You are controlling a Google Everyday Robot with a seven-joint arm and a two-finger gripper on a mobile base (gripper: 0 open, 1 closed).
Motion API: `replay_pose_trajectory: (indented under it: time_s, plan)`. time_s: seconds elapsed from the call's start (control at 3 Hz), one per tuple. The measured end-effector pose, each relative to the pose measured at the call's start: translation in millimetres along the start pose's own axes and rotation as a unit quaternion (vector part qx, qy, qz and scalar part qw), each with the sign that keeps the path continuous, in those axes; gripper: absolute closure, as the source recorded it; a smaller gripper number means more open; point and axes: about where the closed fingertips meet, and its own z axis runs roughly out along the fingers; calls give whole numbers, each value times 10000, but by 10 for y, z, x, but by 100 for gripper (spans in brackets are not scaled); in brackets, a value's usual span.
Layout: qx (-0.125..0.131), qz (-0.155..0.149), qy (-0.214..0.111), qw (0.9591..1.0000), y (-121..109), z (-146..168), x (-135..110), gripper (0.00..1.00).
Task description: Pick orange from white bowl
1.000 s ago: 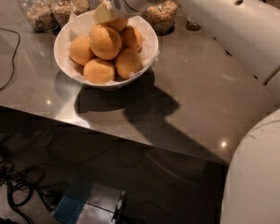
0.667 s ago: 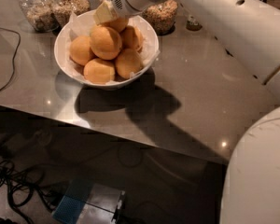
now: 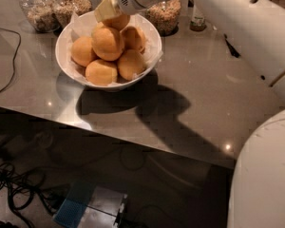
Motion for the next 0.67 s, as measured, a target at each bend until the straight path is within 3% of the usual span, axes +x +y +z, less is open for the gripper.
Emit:
replay_pose_trajectory:
  time_s: [0.33,0.67]
  plan:
    - [-878,-11,-483,9950,-26,-548,-102,100]
    - [-1589,-296,-1339,9777,80,-1448,-262,100]
